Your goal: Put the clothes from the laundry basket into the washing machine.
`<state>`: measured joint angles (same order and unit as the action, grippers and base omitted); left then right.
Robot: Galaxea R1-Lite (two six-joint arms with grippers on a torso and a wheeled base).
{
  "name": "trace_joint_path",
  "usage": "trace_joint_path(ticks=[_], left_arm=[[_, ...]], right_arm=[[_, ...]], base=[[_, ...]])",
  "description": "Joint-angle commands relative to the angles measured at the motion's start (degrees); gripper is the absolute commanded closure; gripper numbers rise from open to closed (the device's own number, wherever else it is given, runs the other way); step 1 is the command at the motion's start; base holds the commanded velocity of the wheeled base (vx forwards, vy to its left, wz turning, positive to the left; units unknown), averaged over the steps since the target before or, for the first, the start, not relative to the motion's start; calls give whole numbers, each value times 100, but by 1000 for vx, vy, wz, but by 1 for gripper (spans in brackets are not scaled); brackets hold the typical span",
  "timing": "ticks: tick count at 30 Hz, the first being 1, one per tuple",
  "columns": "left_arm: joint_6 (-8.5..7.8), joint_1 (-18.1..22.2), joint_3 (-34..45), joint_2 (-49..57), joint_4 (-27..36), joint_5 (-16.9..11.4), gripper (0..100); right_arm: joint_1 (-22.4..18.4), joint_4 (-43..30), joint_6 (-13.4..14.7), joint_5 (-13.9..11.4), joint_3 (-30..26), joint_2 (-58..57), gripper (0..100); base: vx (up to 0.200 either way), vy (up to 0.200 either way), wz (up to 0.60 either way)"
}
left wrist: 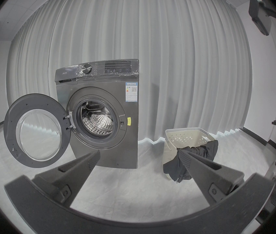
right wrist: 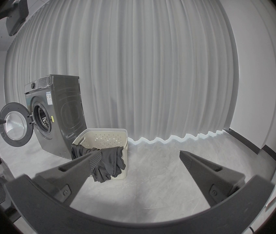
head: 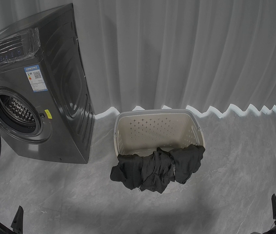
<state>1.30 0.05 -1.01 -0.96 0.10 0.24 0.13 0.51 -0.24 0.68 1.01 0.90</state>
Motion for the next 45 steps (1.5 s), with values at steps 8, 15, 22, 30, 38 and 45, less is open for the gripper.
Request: trace_joint_path(ticks=[8,15,22,30,38,45], left_arm=[[-16,4,92,96,-1,-7,0],[-7,4,92,96,-1,2,0],[-16,4,92,96,-1,-7,0],[-7,4,92,96,-1,-7,0],[-25,4,92,96,-1,-7,0],[-34,4,92,96,-1,-7,0]], right_arm=[[4,2,-2,2,-101,-90,0],[4,2,-2,2,-101,-90,0],[4,2,-11,2,-101,-90,0],[4,2,-2,-51,-101,-90,0],[13,248,-28,-200,822,-37,0],[154,45,-64,-1264,1384,1351,0]], base=[[0,-25,0],[0,-200,0],[0,-29,0],[0,0,0],[0,0,0],[0,0,0]])
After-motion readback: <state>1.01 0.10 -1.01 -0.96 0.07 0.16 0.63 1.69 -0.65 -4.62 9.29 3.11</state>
